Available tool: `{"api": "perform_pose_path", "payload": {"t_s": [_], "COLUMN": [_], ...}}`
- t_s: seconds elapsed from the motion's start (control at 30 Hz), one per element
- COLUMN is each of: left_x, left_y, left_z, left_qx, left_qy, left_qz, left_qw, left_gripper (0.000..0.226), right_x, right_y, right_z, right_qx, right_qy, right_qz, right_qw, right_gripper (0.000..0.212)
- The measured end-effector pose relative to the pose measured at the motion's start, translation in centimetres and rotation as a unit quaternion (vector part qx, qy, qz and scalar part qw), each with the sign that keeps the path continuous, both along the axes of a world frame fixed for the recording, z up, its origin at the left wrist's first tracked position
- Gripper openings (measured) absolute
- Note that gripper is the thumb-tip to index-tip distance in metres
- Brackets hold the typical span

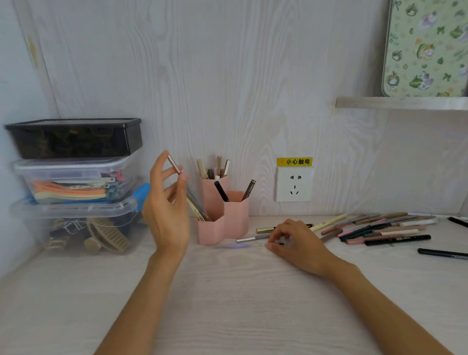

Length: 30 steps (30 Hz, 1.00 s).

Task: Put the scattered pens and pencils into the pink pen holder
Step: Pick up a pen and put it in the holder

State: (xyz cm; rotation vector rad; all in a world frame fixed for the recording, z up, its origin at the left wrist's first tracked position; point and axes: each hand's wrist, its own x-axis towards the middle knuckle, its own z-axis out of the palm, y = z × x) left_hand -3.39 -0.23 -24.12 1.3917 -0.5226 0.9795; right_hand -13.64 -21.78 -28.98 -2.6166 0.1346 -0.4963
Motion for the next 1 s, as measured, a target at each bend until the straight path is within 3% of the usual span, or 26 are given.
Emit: {"api": "perform_pose_path", "payload": {"t_s": [0.1,0.33,0.4,0.5,0.7,0.8,0.9,1.0], "left_x": [0.5,1.9,2.0,2.0,0.9,-0.3,-1.6,-1.8], "left_y": [-0.7,-0.1,0.0,-0.1,0.6,1.0,1.3,1.4], "left_z": [-1.3,-2.7,-2.6,-2.5,-1.7,-1.1,-1.1,-3.0], "left_qx": [0.014,0.256,0.314,0.34,0.305,0.305,0.42,0.55], "left_qy": [0.048,0.13,0.173,0.189,0.167,0.046,-0.067,-0.057], "left_qz": [0.0,0.179,0.164,0.094,0.061,0.128,0.08,0.03], "left_qw": [0.999,0.941,0.919,0.916,0.936,0.942,0.902,0.833], "left_gripper": [0.045,0.049,0.054,0.061,0.069,0.04,0.009,0.016], "right_x": [0.1,-0.3,-0.5,-0.8,-1.0,-0.9,-0.9,-0.9], "right_y": [-0.1,-0.4,-0.6,-0.8,-1.1,-1.0,-1.0,-0.7], "right_z": [0.0,0.5,0.8,1.1,1.3,1.5,1.8,2.5], "right_qx": [-0.003,-0.005,0.001,-0.009,-0.002,0.059,0.174,0.294], "right_qy": [-0.001,0.021,0.032,0.035,0.038,0.041,0.024,-0.026], "right_qz": [0.001,0.02,0.018,-0.004,-0.019,-0.009,0.008,0.008], "right_qw": [1.0,1.0,0.999,0.999,0.999,0.997,0.984,0.956], "right_gripper": [0.011,0.008,0.013,0.018,0.012,0.01,0.008,0.007]}}
